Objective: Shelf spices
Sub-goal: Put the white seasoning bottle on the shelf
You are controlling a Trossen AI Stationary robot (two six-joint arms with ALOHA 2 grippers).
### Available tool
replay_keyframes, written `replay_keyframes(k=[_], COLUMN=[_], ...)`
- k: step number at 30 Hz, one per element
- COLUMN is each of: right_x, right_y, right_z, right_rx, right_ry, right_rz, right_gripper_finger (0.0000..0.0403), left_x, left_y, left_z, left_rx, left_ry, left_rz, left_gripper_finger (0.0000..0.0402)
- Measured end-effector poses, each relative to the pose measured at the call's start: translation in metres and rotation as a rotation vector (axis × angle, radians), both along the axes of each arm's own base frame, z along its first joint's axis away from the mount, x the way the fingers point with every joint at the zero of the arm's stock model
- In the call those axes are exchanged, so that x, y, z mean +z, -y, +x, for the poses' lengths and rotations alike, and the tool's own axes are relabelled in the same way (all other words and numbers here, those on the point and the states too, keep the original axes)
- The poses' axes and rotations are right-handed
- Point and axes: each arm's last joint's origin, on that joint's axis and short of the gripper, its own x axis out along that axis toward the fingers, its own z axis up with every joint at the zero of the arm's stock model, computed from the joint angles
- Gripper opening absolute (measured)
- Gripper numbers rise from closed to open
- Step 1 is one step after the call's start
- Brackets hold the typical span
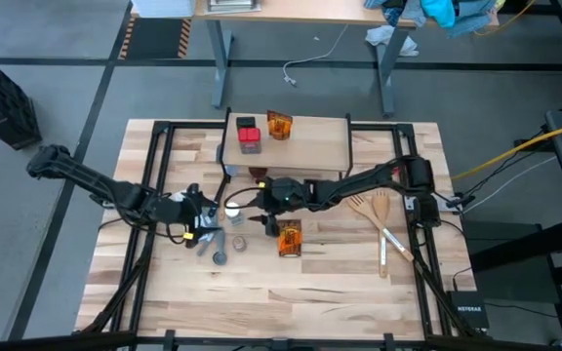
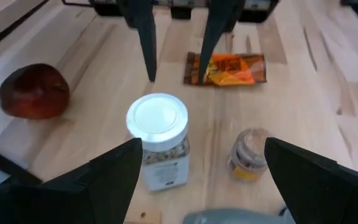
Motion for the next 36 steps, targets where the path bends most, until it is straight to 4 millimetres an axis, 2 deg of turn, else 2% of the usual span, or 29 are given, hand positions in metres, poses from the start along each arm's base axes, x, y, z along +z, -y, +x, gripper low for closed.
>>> replay_keyframes(k=[4,13,28,36], right_x=[-0.008,-0.011,-0.007,-0.019], right_y=[0.0,0.001,0.001,0.002], right_z=[0.004,0.008,0.011,0.017], right_rx=[0.002,-0.013,-0.032,-0.031], right_ry=[0.025,0.081,0.139,0.127], right_rz=[0.001,-0.032,-0.015,-0.016], right_gripper_finger=[0.0209,0.0209,0.0209,0.0209], left_x=[-0.009,-0.024,-0.026,-0.026], left_y=[0.0,0.0,0.0,0.0], left_z=[0.001,0.001,0.001,0.001], left_rx=[0.0,0.0,-0.019,-0.025], left_ry=[0.047,0.12,0.134,0.132], left_rz=[-0.017,-0.045,-0.011,0.005], left_gripper_finger=[0.0331,0.0331,0.0331,0.0331])
